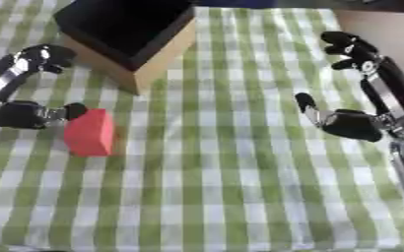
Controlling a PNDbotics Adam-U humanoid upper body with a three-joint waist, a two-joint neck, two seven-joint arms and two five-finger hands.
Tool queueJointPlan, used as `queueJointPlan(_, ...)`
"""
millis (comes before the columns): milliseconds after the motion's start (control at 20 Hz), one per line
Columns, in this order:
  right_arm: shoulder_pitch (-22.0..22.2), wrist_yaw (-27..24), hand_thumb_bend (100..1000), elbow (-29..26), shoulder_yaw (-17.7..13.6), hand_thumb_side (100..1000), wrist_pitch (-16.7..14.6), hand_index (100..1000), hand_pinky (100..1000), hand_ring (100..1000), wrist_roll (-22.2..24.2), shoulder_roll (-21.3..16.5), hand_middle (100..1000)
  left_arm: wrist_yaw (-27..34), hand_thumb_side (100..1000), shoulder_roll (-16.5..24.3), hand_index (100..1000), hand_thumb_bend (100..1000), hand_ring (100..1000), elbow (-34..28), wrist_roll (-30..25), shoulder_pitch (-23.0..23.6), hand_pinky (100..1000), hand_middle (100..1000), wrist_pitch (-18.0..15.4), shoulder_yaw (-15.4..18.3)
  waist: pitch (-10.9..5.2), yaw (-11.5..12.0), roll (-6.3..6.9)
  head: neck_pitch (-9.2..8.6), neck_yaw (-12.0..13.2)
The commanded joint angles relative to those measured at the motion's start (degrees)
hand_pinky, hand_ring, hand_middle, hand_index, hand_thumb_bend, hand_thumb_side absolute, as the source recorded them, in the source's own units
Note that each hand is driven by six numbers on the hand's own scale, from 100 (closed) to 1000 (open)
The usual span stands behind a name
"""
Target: Pick up objects on the table and place them in the box.
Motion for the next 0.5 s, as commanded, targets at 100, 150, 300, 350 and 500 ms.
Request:
queueJointPlan(100, -0.4, -0.1, 311, -0.6, -0.5, 194, -0.1, 963, 760, 879, 0.2, -1.2, 927, -0.8, 469, 6.6, 879, 630, 835, -1.2, -2.6, -1.5, 833, 834, -1.8, -0.7, -1.15, -0.2, 0.26, -0.83, -0.2)
queueJointPlan(150, -0.4, -0.1, 311, -0.6, -0.5, 194, -0.1, 963, 760, 879, 0.2, -1.2, 927, -0.7, 469, 7.0, 879, 630, 835, -1.1, -2.9, -1.6, 833, 834, -2.1, -0.7, -1.16, -0.2, 0.26, -0.85, -0.2)
queueJointPlan(300, -0.4, -0.1, 312, -0.6, -0.5, 194, -0.2, 963, 761, 879, 0.3, -1.3, 926, -0.7, 449, 7.8, 876, 636, 829, -0.9, -3.5, -1.9, 832, 821, -2.6, -0.9, -1.24, -0.3, 0.46, -0.89, -0.1)
queueJointPlan(350, -0.4, -0.1, 312, -0.5, -0.4, 194, -0.2, 963, 761, 879, 0.3, -1.4, 926, -1.2, 449, 8.7, 876, 636, 829, -0.7, -4.1, -2.4, 832, 821, -3.1, -1.8, -1.32, -0.4, 0.59, -0.91, -0.1)
queueJointPlan(500, -0.4, -0.1, 313, -0.5, -0.4, 193, -0.2, 963, 761, 879, 0.3, -1.4, 926, -1.7, 448, 11.7, 876, 641, 829, -0.2, -6.5, -3.7, 832, 820, -4.5, -4.1, -1.41, -0.5, 0.6, -0.97, 0.1)
